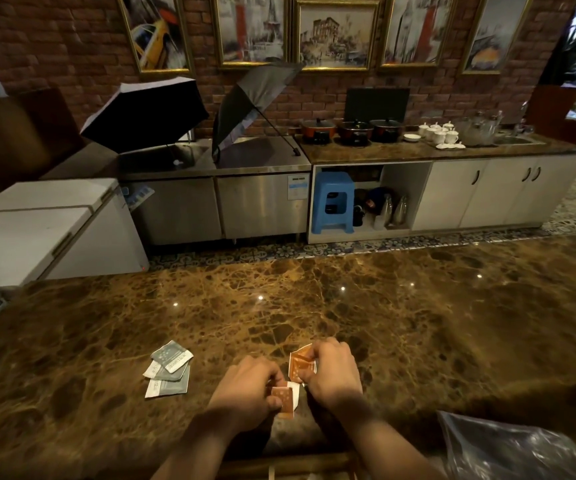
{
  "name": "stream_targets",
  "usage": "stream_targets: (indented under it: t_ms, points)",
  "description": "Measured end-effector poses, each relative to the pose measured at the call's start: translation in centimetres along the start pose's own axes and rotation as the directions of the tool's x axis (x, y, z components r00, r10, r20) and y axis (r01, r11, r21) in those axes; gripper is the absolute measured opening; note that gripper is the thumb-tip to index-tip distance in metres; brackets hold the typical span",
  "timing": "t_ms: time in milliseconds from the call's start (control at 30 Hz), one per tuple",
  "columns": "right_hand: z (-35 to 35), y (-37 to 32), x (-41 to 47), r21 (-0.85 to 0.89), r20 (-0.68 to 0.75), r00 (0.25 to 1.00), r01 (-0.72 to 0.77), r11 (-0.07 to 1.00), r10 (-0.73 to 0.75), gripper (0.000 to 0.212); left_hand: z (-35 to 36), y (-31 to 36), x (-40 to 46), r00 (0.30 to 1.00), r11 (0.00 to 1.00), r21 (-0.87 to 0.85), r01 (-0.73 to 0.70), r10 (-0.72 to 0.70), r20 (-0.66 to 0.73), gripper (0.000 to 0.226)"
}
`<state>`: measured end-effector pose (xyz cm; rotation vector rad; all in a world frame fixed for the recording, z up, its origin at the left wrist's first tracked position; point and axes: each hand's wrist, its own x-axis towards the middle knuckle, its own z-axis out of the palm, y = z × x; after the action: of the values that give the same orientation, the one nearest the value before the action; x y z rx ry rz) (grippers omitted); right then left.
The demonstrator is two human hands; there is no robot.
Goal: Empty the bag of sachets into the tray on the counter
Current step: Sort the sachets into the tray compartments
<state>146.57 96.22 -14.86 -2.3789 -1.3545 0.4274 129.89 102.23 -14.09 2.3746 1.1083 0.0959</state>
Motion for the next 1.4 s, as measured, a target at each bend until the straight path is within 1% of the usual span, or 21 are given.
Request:
stream_targets:
  t_ms: [67, 100, 167, 233, 333, 433, 533, 600, 667, 767, 867, 933, 1000, 1033, 1100, 1167, 1200, 1233, 1300, 1367, 1400]
  points:
    - [0.1, 0.2, 0.0, 0.077, -0.007, 1.000, -0.013, 0.997, 0.013, 0.019, 0.4, 0.5, 0.5, 0.999, 0.994, 0.098, -0.039, 0.042, -0.030, 0.025]
    - [0.2, 0.4, 0.0, 0.122, -0.009, 1.000, -0.025, 0.992, 0.026, 0.018, 0.5, 0.7, 0.7, 0.997, 0.988, 0.146, -0.058, 0.065, -0.044, 0.026]
    - [0.3, 0.9, 0.0, 0.195, -0.016, 0.999, -0.041, 0.980, 0.045, 0.026, 0.6, 1.1, 1.0, 0.994, 0.974, 0.211, -0.088, 0.101, -0.052, 0.031]
    - [0.2, 1.2, -0.1, 0.286, -0.028, 0.998, -0.048, 0.957, 0.059, 0.029, 0.5, 1.3, 0.9, 0.994, 0.971, 0.218, -0.094, 0.104, -0.036, 0.034]
    - [-0.3, 1.6, -0.5, 0.409, -0.067, 0.995, -0.034, 0.912, 0.067, 0.028, 0.3, 1.1, 0.5, 0.996, 0.996, 0.066, -0.064, 0.067, -0.051, 0.036]
    - [-1.4, 2.2, -0.8, 0.503, -0.082, 0.995, -0.011, 0.864, 0.061, 0.034, -0.7, 0.9, -0.4, 0.989, 0.994, -0.103, -0.031, 0.015, -0.147, 0.035]
    - [-2.7, 2.6, -1.3, 0.590, -0.100, 0.994, 0.022, 0.807, 0.045, 0.032, -2.0, 0.3, -1.5, 0.975, 0.958, -0.288, 0.021, -0.083, -0.206, 0.039]
    - [-3.7, 2.6, -1.6, 0.613, -0.087, 0.996, 0.049, 0.789, 0.005, 0.033, -3.0, 0.0, -2.4, 0.967, 0.931, -0.363, 0.035, -0.123, -0.224, 0.046]
    - [-4.8, 2.2, -2.0, 0.603, -0.031, 0.998, 0.060, 0.795, -0.052, 0.035, -3.9, -0.1, -3.4, 0.958, 0.912, -0.410, 0.018, -0.133, -0.255, 0.048]
    - [-6.1, 1.3, -3.0, 0.546, 0.059, 0.989, 0.082, 0.834, -0.136, 0.037, -4.9, 0.2, -5.3, 0.954, 0.912, -0.410, 0.013, -0.134, -0.270, 0.048]
    - [-7.2, 0.2, -5.0, 0.485, 0.110, 0.957, 0.185, 0.855, -0.269, 0.043, -5.4, 0.2, -7.2, 0.964, 0.922, -0.388, -0.019, -0.087, -0.252, 0.049]
    - [-7.5, 0.0, -6.7, 0.451, 0.163, 0.924, 0.242, 0.859, -0.346, 0.037, -5.3, 0.4, -9.0, 0.969, 0.929, -0.369, -0.011, -0.081, -0.234, 0.047]
    - [-7.6, 0.1, -8.1, 0.445, 0.263, 0.905, 0.193, 0.874, -0.333, 0.024, -4.9, 0.1, -10.4, 0.970, 0.929, -0.370, -0.020, -0.073, -0.234, 0.050]
    - [-7.7, 0.2, -8.8, 0.431, 0.314, 0.897, 0.158, 0.888, -0.312, 0.021, -4.6, -0.1, -11.0, 0.972, 0.928, -0.372, -0.019, -0.070, -0.223, 0.054]
    - [-7.7, 0.6, -10.2, 0.384, 0.415, 0.871, 0.095, 0.918, -0.263, 0.032, -4.0, -0.4, -12.4, 0.984, 0.935, -0.353, 0.021, -0.082, -0.160, 0.055]
    - [-7.2, 1.0, -11.6, 0.330, 0.477, 0.847, 0.074, 0.941, -0.234, 0.037, -3.2, -0.5, -13.4, 0.989, 0.941, -0.330, 0.068, -0.108, -0.103, 0.048]
    - [-6.9, 1.2, -12.2, 0.277, 0.477, 0.848, 0.105, 0.955, -0.231, 0.037, -2.8, -0.4, -13.9, 0.990, 0.947, -0.310, 0.083, -0.113, -0.079, 0.044]
    - [-6.5, 1.3, -12.6, 0.192, 0.442, 0.864, 0.172, 0.966, -0.242, 0.038, -2.4, -0.3, -14.4, 0.992, 0.956, -0.280, 0.090, -0.109, -0.056, 0.043]
    - [-6.4, 1.2, -13.1, 0.026, 0.326, 0.896, 0.311, 0.950, -0.303, 0.040, -1.9, -0.1, -15.1, 0.995, 0.977, -0.194, 0.092, -0.100, -0.030, 0.041]
    - [-7.1, 0.7, -13.5, -0.002, 0.229, 0.893, 0.399, 0.917, -0.388, 0.031, -1.8, 0.3, -15.8, 0.995, 0.992, -0.087, 0.092, -0.095, -0.026, 0.040]
    - [-7.7, 0.4, -13.8, -0.003, 0.208, 0.884, 0.429, 0.904, -0.419, 0.027, -1.9, 0.7, -16.2, 0.995, 0.995, -0.043, 0.091, -0.093, -0.032, 0.040]
